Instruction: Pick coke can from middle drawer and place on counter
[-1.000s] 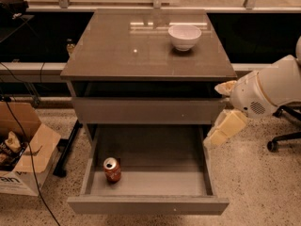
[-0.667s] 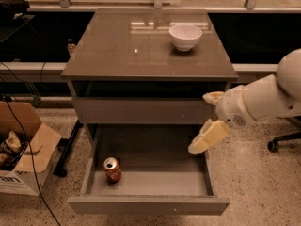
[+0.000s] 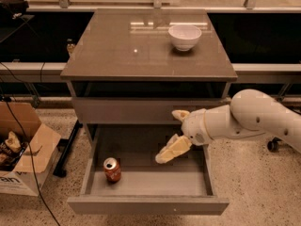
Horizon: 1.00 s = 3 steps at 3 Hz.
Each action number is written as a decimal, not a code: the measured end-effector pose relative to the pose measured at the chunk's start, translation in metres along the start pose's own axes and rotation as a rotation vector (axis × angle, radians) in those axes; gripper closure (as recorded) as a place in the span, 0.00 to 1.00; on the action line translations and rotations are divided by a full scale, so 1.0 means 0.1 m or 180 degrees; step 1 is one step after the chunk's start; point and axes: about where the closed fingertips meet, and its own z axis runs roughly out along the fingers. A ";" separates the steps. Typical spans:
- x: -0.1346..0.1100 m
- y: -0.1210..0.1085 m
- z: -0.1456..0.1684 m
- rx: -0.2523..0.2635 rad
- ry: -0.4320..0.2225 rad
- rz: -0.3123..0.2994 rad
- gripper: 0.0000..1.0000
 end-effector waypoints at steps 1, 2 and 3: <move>0.21 -0.02 0.54 -0.0158 -0.0169 0.0139 0.00; 0.21 -0.02 0.54 -0.0158 -0.0169 0.0139 0.00; 0.20 -0.01 0.88 -0.0248 -0.0405 0.0177 0.00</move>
Offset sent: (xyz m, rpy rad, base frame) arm 0.0082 0.0248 -0.0346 0.0558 0.0248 0.0114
